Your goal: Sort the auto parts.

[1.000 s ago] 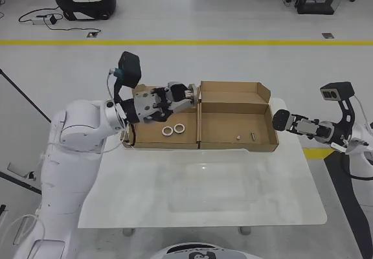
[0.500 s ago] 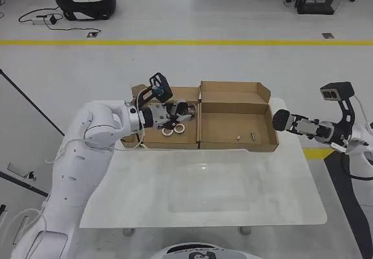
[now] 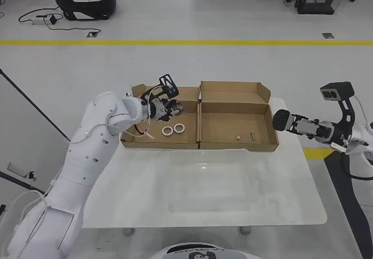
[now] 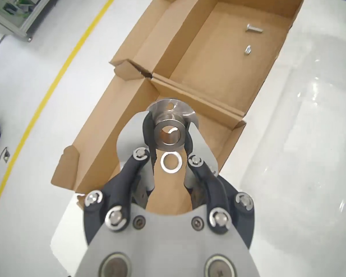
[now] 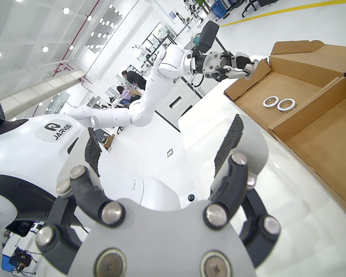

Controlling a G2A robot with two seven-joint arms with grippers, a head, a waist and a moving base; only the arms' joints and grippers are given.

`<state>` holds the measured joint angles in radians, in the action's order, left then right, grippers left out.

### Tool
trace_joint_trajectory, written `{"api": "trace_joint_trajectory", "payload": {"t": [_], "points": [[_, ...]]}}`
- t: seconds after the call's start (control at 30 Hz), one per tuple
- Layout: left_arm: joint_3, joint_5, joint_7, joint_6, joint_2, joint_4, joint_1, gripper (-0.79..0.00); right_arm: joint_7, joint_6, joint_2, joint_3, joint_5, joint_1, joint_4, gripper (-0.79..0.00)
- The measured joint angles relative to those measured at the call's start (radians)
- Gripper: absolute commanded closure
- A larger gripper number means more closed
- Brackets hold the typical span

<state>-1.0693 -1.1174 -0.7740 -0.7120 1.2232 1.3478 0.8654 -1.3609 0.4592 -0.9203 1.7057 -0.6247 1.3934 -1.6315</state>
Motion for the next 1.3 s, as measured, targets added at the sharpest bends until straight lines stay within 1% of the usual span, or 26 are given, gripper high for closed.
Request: {"api": "trace_joint_trajectory", "payload": {"t": [0.2,0.47,1.3], "points": [[0.009,-0.046,-0.063,-0.004,-0.006,-0.056,-0.030,0.000,0.000,0.000,0.000,0.000,0.000,0.000,0.000,-0.785],[0.040,-0.134,-0.054,-0.008,-0.009,-0.132,-0.063,0.000,0.000,0.000,0.000,0.000,0.000,0.000,0.000,-0.785],[0.043,-0.137,-0.047,-0.009,-0.008,-0.134,-0.065,0.000,0.000,0.000,0.000,0.000,0.000,0.000,0.000,-0.785]]}}
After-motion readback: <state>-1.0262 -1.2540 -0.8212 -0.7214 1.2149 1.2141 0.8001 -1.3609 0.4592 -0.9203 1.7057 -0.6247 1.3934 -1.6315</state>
